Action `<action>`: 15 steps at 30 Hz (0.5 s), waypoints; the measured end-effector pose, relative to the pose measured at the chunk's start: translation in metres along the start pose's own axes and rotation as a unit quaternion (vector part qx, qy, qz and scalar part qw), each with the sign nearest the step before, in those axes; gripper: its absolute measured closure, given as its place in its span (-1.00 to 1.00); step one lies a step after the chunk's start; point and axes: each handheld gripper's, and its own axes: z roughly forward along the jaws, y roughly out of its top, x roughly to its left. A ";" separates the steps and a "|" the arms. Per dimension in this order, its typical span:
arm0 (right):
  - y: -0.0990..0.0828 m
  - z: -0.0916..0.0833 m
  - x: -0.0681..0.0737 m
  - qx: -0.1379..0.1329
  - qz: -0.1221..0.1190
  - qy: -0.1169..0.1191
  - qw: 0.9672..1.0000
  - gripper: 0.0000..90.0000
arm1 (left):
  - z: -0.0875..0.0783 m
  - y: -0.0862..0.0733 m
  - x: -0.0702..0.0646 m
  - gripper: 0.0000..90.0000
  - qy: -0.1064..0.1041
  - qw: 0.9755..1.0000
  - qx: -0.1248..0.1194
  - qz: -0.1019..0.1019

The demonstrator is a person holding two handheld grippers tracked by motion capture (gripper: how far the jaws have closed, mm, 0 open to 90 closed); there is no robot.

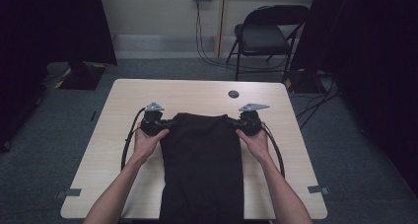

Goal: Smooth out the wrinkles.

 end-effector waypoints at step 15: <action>0.068 -0.026 -0.008 -0.053 -0.016 -0.009 0.998 0.94 | -0.011 0.054 -0.001 0.80 0.025 0.998 -0.047 0.019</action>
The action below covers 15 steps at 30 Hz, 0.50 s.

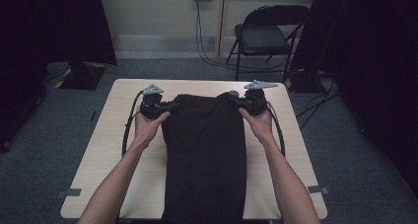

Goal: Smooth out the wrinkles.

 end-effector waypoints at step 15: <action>0.032 -0.005 -0.004 -0.016 -0.022 -0.039 0.999 0.94 | -0.005 0.037 -0.005 0.80 0.031 0.999 -0.034 0.025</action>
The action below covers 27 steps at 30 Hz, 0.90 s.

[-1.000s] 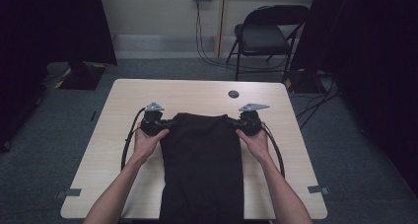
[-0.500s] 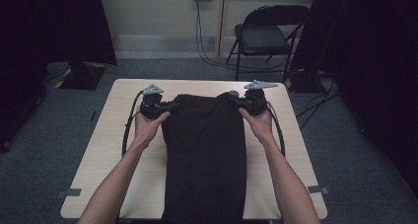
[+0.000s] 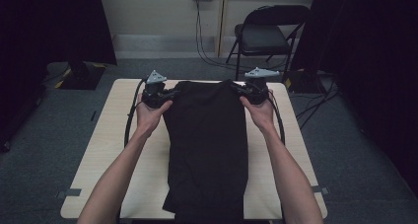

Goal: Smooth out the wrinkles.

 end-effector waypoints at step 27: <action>-0.033 -0.035 0.011 -0.031 0.026 0.047 0.998 0.94 | -0.034 -0.032 -0.019 0.80 -0.068 0.998 -0.011 0.003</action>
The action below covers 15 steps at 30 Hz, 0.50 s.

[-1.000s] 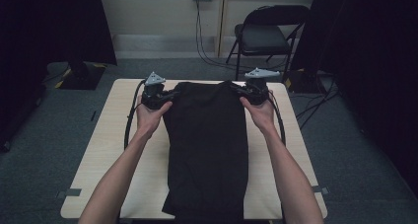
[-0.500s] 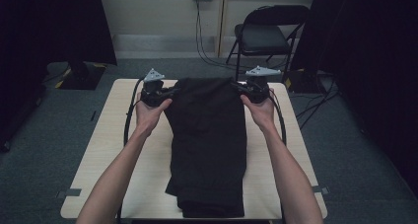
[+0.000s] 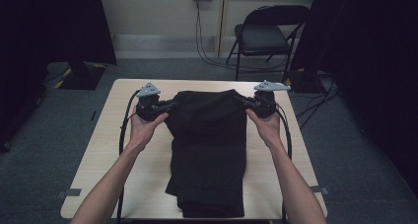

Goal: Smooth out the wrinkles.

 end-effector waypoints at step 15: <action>-0.017 -0.034 0.026 -0.018 0.015 0.032 0.999 0.94 | -0.038 -0.012 -0.031 0.80 -0.035 0.999 -0.014 0.017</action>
